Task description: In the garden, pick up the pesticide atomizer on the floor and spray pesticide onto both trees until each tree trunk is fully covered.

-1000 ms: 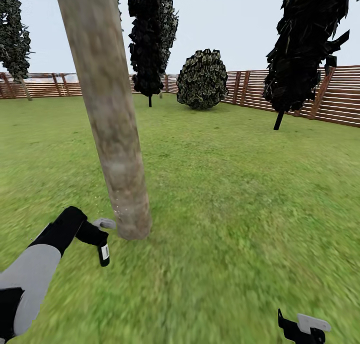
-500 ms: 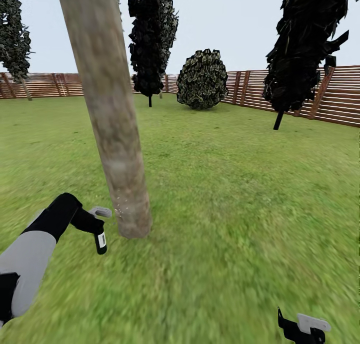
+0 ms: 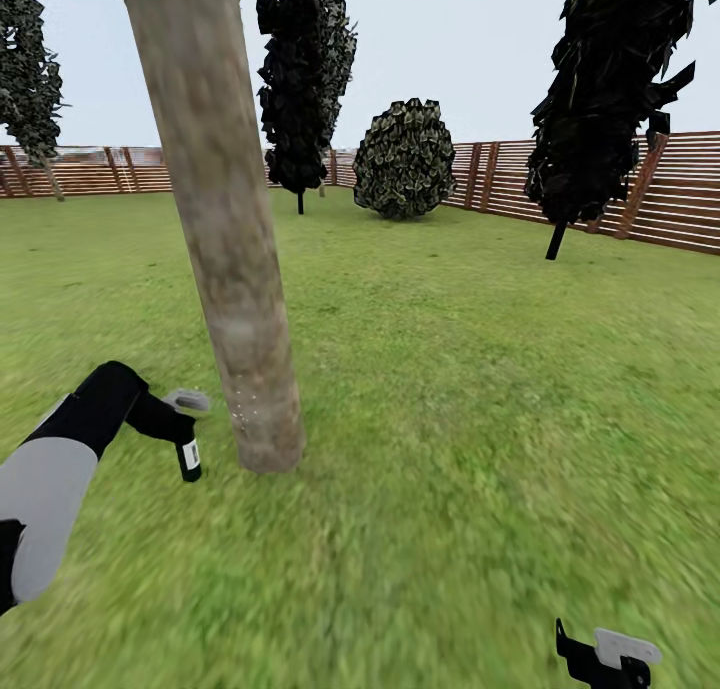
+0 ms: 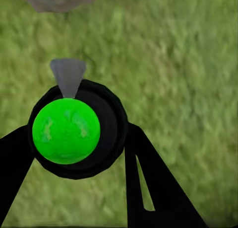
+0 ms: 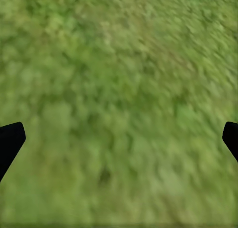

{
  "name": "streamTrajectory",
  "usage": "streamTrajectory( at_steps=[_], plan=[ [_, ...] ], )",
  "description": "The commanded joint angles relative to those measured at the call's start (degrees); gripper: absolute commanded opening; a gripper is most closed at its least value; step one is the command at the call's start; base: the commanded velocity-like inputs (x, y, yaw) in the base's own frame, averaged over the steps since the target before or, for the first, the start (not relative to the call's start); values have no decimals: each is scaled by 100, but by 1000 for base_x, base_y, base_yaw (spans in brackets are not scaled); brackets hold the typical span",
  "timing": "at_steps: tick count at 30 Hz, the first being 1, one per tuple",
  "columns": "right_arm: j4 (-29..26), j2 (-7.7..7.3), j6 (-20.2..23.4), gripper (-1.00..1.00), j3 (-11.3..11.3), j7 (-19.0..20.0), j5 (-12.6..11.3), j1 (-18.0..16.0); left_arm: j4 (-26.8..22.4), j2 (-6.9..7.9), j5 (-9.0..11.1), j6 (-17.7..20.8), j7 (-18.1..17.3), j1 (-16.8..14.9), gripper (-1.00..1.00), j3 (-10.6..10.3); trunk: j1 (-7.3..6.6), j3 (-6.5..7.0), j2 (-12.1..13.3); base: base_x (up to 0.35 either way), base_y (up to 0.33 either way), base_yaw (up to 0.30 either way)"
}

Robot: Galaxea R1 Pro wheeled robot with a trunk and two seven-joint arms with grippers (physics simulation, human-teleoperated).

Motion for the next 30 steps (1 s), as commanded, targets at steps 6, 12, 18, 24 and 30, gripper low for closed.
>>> streamTrajectory(
  at_steps=[6,12,18,24,30],
  plan=[
    [10,-1,-19,100,-18,-43,60,-6,-14,-210,-32,35,-119,48,-100,-85,-1,-5,-2,0,0,0],
    [10,-1,-19,100,-18,-43,62,-6,-61,-309,-59,35,-845,5,-100,-498,-1,-5,-2,0,0,0],
    [10,-1,-19,100,-18,-43,63,-6,-92,35,-83,35,-1046,-17,-100,-518,-1,-5,-2,0,0,0],
    [10,-1,-19,100,-18,-43,64,-6,-120,-7,-70,38,-1056,-17,-100,-537,-1,-5,-2,0,0,0],
    [10,-1,-19,100,-18,-43,64,-6,-374,-132,-68,334,-1056,-372,-100,-543,-1,-5,-2,0,0,0]
  ],
)
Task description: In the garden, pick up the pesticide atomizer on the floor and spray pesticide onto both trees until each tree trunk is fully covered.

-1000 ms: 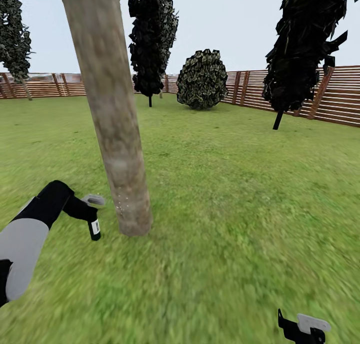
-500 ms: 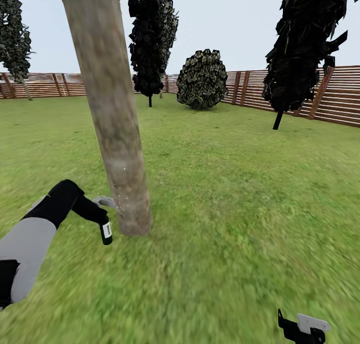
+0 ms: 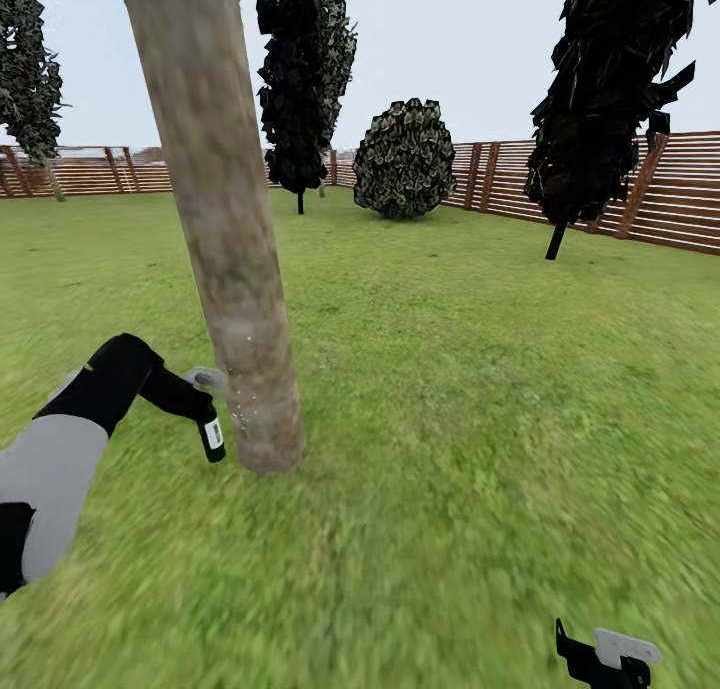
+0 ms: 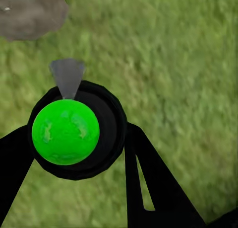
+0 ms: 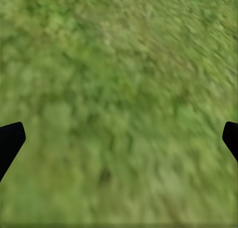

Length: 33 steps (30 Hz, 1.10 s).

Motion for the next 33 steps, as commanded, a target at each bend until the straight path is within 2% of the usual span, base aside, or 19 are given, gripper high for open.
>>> streamTrajectory(
  at_steps=[1,4,5,8,11,14,20,24,28,31,33],
  plan=[
    [10,-1,-18,100,-18,-43,62,-6,-15,14,-39,92,-52,-35,-100,-15,-1,-6,-2,0,0,0],
    [10,-1,-18,100,-18,-43,62,-7,-15,49,-47,134,-52,-75,-100,-15,-1,-6,-2,0,0,0],
    [10,-1,-18,100,-18,-43,63,-6,-2,101,-83,125,-52,-64,-100,-18,-1,-6,-2,0,0,0],
    [10,-1,-18,100,-18,-43,62,-6,33,270,-414,95,-52,11,-100,-27,-1,-6,-2,0,0,0],
    [10,-1,-18,100,-18,-43,60,-6,50,288,-596,83,-57,159,-100,-25,-1,-6,-2,19,0,0],
    [10,-1,-17,100,-18,-43,59,-6,55,273,-624,72,-66,323,-100,0,-1,-6,-2,217,0,0],
    [10,-1,-18,100,-18,-43,61,-6,61,229,-612,73,-69,378,-100,11,-1,-6,-2,325,0,0],
    [10,-1,-16,100,-18,-43,63,-6,28,94,-647,62,-64,577,-100,2,-1,-6,-2,221,0,0],
    [10,-1,-18,100,-18,-43,60,-6,59,159,-682,48,-65,622,-100,-9,-1,-6,-2,23,0,0],
    [10,-1,-17,100,-18,-43,62,-6,38,271,-685,19,-54,801,-100,0,-1,-6,-2,3,0,0],
    [10,-1,-18,100,-18,-43,64,-6,29,324,-682,-164,-61,864,-100,0,-1,-6,-2,0,0,0]
  ],
)
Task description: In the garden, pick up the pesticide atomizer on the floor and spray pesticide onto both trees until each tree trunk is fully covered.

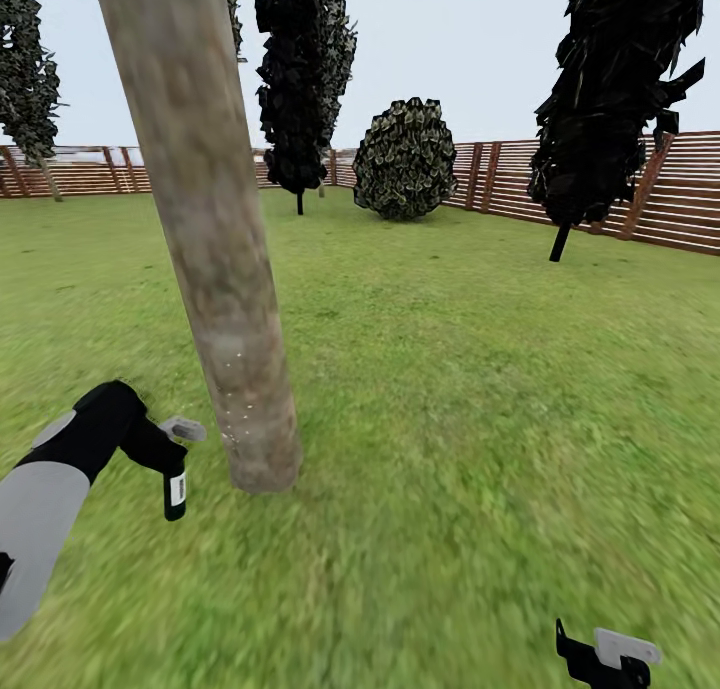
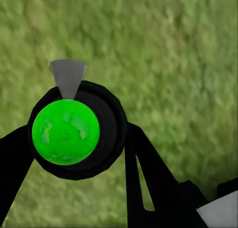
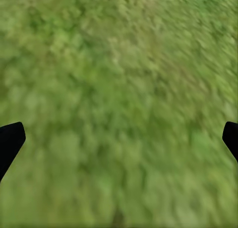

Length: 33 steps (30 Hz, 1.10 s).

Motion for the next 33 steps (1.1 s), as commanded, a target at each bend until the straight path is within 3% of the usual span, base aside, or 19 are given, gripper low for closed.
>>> streamTrajectory(
  at_steps=[1,8,14,17,19,21,23,27,29,33],
  plan=[
    [10,-1,-18,100,-18,-43,62,-6,-5,7,-33,0,-55,7,-100,-19,-1,-5,-2,0,0,0],
    [9,-1,-18,100,-18,-43,62,-6,-28,-83,-18,-42,-17,-5,-100,10,-1,-5,-2,0,0,0],
    [10,-1,-18,100,-18,-43,61,-6,-48,257,-22,-4,-48,-320,-100,28,-1,-5,-2,0,0,0],
    [10,-1,-18,100,-18,-43,62,-6,8,280,-30,-52,-7,-192,-100,8,-1,-5,-2,0,0,0],
    [10,-1,-18,100,-18,-43,62,-6,-18,270,-5,-67,41,92,-100,33,-1,-5,-2,0,0,0],
    [10,-1,-18,100,-18,-43,63,-6,-16,217,26,-63,72,214,-100,47,-1,-5,-2,0,0,0],
    [10,-1,-18,100,-18,-42,63,-6,11,54,40,-56,116,270,-100,52,-1,-5,-2,0,0,0],
    [10,-1,-18,100,-18,-36,63,-6,11,-390,47,-38,339,546,-100,62,-1,-5,-2,0,0,0],
    [10,-1,-18,100,-18,-35,63,-6,28,-557,62,-31,689,613,-100,142,-1,-5,-2,0,0,0],
    [9,-1,-18,100,-18,-34,62,-6,120,-656,313,-50,1314,899,-100,945,-1,-5,-2,0,0,0]
  ],
)
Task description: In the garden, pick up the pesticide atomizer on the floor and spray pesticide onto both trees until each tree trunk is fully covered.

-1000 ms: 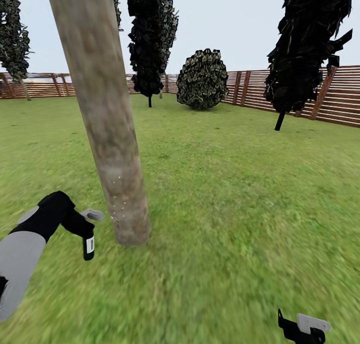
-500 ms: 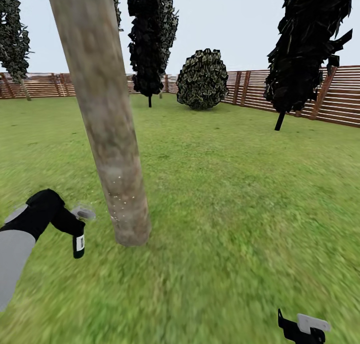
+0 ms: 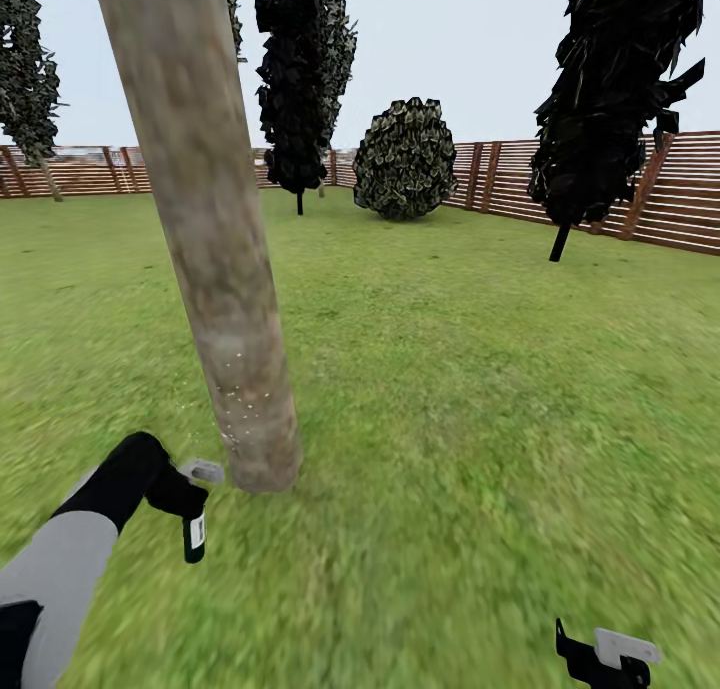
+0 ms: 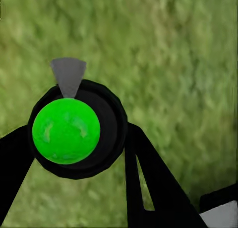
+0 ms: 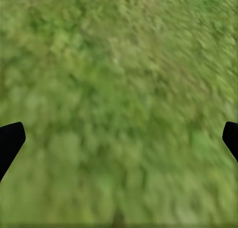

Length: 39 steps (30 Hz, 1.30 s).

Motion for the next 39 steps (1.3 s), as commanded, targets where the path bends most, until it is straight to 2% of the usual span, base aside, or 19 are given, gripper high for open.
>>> streamTrajectory(
  at_steps=[1,3,7,10,14,16,18,20,22,24,29,31,32,33,39],
  plan=[
    [9,-1,-18,100,-19,-42,61,-5,0,-14,-4,27,111,74,-100,177,-1,-5,-2,0,0,0],
    [10,-1,-18,100,-19,-42,61,-5,23,-135,109,17,623,277,-100,391,-1,-5,-2,0,0,0],
    [6,-1,-18,100,-19,-42,60,-5,42,-368,452,15,1220,566,-100,461,-1,-5,-2,0,0,0],
    [3,-1,-18,100,-19,-42,54,-5,46,-589,1000,-1,1753,808,-100,470,-1,-5,-2,0,0,0],
    [3,-1,-18,100,-19,-42,53,-5,108,-658,1445,-11,2434,909,-100,479,-1,-5,-2,0,0,0],
    [3,-1,-18,100,-19,-42,49,-5,132,-663,1568,-12,2616,918,-100,480,-1,-5,-2,3,0,0],
    [3,-1,-18,100,-16,-42,45,-5,139,-656,1615,-12,2693,919,-100,501,-1,-5,-2,109,-66,0],
    [6,-1,-18,100,-14,-42,44,-5,145,-651,1631,-23,2720,921,-100,675,-1,-5,-2,201,-136,0],
    [10,-1,-18,100,-11,-42,46,-5,153,-639,1625,-196,2751,922,-100,890,-1,-5,-2,235,-153,0],
    [11,-1,-18,100,-10,-42,51,-5,176,-622,1612,-365,2759,922,-100,951,-1,-5,-2,275,-127,0],
    [12,-1,-18,100,-10,-42,53,-5,265,-628,1561,-471,2819,924,-100,956,-1,-5,-2,301,-99,16],
    [12,-1,-18,100,-10,-42,53,-5,347,-629,1555,-480,3030,924,-100,955,-1,-5,-2,306,-96,144],
    [12,-1,-18,100,-10,-42,53,-7,457,-633,1555,-486,3349,924,-100,953,-1,-5,-2,303,-118,242],
    [12,-1,-18,100,-10,-42,53,-6,506,-639,1557,-491,3493,925,-100,954,-1,-5,-2,294,-135,259],
    [12,-1,-18,100,-10,-42,53,-5,581,-624,1602,-487,3674,987,-100,975,-1,-5,-2,173,-95,213]
  ],
)
